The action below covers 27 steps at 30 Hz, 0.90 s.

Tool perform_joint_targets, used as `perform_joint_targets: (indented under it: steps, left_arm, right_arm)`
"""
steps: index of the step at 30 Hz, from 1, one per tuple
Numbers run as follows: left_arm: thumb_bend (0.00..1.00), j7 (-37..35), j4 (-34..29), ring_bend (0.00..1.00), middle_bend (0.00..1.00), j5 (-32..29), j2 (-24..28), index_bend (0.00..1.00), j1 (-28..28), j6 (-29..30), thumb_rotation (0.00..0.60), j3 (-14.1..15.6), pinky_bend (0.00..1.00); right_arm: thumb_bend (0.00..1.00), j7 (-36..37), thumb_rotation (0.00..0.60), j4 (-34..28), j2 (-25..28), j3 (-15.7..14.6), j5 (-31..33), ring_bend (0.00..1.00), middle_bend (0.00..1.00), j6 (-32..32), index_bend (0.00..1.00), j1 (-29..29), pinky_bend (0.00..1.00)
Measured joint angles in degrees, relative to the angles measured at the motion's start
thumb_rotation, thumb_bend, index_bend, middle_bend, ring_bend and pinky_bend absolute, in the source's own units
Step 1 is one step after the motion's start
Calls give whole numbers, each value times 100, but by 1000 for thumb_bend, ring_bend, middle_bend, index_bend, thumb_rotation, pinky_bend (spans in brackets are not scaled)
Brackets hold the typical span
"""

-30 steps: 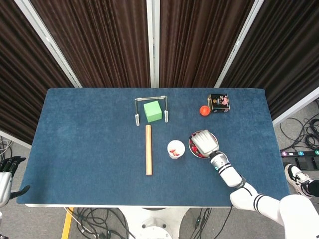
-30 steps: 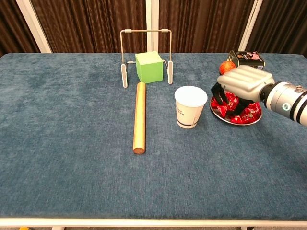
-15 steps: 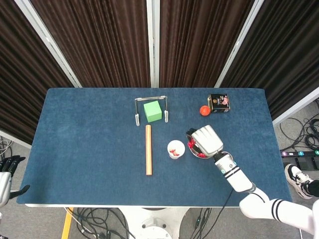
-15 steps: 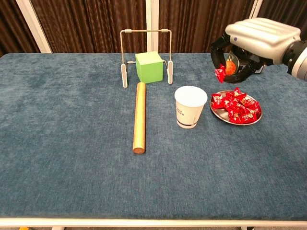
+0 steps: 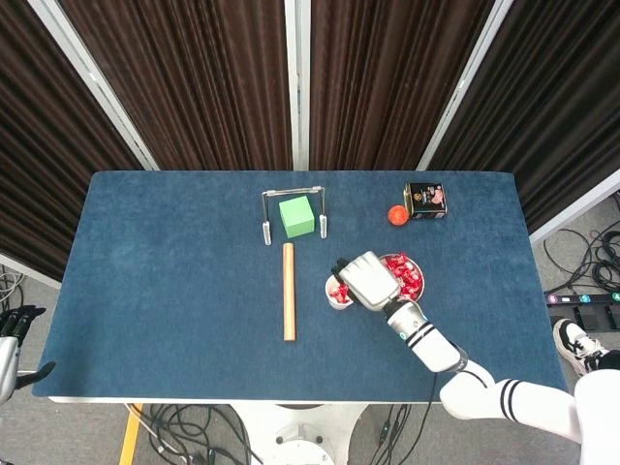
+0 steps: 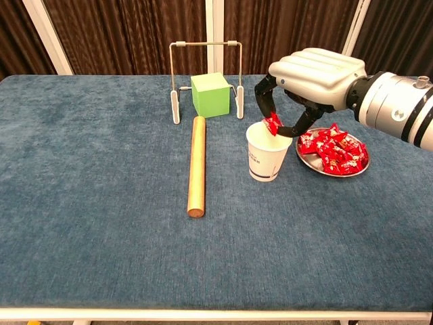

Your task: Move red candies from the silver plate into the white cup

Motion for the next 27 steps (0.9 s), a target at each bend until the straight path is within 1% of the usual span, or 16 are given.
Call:
perform_joint_targets:
  steps: [3, 5, 7, 11, 15, 19, 22, 27]
  left_arm:
    - [0, -12, 36, 197, 283, -5, -19, 267, 9, 9, 600, -3, 214]
    - [0, -1, 34, 197, 283, 14, -23, 267, 6, 14, 600, -2, 213]
    - [0, 3, 27, 197, 284, 20, -22, 267, 7, 18, 600, 0, 214]
    - [0, 19, 7, 197, 283, 27, -15, 267, 4, 37, 600, -14, 214]
    - [0, 9, -1, 197, 283, 55, -15, 267, 8, 59, 600, -11, 214]
    - [0, 31, -31, 197, 283, 82, -23, 267, -23, 14, 600, -3, 214]
    - [0, 58, -93, 197, 283, 105, -24, 267, -58, -15, 600, -8, 213]
    - [0, 86, -166, 197, 284, 116, -4, 267, -93, -57, 600, -11, 214]
  right_arm:
    - [294, -124, 600, -73, 10, -14, 109, 799, 376, -37, 426, 5, 1000]
    - [257, -173, 600, -116, 27, -17, 149, 795, 358, -45, 401, 7, 1000]
    - [193, -196, 600, -148, 50, -9, 175, 793, 349, -24, 385, 2, 1000]
    - [110, -199, 600, -206, 137, 26, 223, 793, 345, 72, 377, -33, 1000]
    - [101, -131, 600, -277, 380, 60, 302, 794, 362, 289, 367, -198, 1000]
    - [101, -57, 600, -275, 718, 7, 492, 795, 371, 411, 378, -462, 1000]
    - [101, -25, 600, -157, 878, -82, 717, 797, 375, 373, 379, -609, 1000]
    - [106, 48, 600, 230, 884, -215, 1007, 795, 375, 115, 380, -725, 1000]
